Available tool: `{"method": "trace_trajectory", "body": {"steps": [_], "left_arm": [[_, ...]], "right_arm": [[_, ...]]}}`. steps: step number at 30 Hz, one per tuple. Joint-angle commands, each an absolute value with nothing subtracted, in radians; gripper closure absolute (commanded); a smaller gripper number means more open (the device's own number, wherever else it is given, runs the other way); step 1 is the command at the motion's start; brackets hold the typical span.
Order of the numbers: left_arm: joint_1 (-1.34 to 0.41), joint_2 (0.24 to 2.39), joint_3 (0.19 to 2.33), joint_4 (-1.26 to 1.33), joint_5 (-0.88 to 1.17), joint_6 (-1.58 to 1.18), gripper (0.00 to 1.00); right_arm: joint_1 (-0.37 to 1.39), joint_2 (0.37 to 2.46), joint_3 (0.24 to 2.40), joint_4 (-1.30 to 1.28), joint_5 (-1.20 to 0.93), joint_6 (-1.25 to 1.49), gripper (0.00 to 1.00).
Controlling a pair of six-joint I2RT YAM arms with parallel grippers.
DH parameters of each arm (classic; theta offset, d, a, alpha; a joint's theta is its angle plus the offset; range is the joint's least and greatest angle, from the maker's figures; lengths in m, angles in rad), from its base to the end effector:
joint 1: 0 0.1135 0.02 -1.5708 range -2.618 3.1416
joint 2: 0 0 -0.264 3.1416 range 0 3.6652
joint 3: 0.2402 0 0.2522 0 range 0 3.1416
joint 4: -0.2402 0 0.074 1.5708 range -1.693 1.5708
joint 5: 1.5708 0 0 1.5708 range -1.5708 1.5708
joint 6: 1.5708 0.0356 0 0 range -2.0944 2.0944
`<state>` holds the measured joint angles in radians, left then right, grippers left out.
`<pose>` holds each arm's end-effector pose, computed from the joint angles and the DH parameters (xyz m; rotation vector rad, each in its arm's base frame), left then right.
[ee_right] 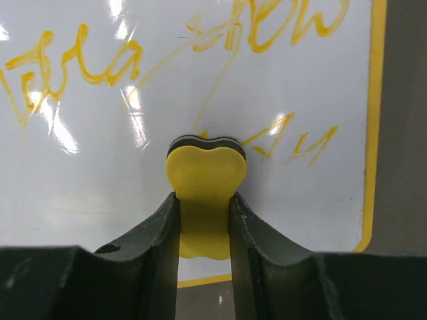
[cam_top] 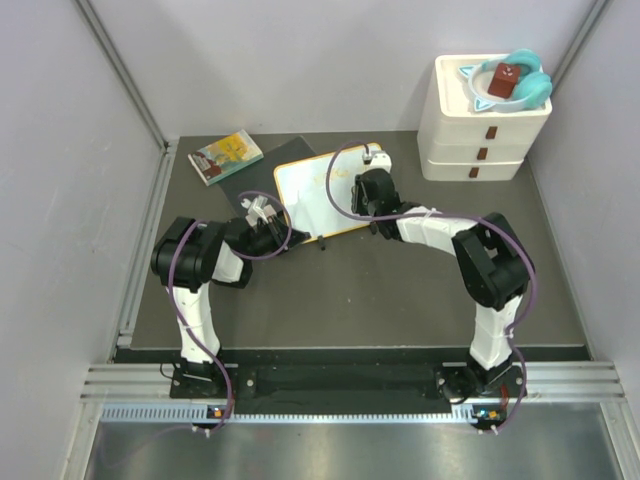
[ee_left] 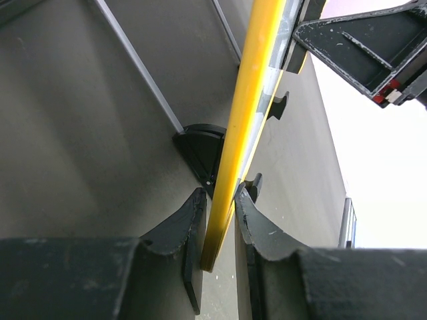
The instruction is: Erase the whiteboard
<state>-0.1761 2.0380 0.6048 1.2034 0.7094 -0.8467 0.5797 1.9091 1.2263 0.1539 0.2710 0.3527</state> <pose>0.3211 -0.0807 0.0918 -0.0972 1.9577 -1.3374 0.3642 0.2270 0.1999 -0.0740 2.0896 0.2838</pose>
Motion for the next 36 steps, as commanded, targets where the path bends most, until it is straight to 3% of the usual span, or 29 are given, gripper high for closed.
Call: {"method": "trace_trajectory", "body": {"steps": [1,10,17,26,36], "left_arm": [[-0.161,2.066,0.574,1.065,0.623,-0.798,1.0],[-0.161,2.068,0.572,1.069,0.627,-0.799,1.0],[-0.161,2.066,0.571,1.075,0.627,-0.801,1.0],[-0.161,2.066,0.571,1.075,0.627,-0.799,1.0],[-0.161,2.066,0.571,1.08,0.627,-0.801,1.0]], "right_arm": [[0.531,1.862,1.137,0.237,0.361,0.37,1.0],[0.505,1.79,0.993,0.428,0.227,0.307,1.0],[0.557,1.802,1.002,0.509,0.131,0.241,1.0],[0.629,1.884,1.173,0.397,0.07,0.218,1.0],[0.558,2.011,1.46,0.043,0.308,0.287,1.0]]}}
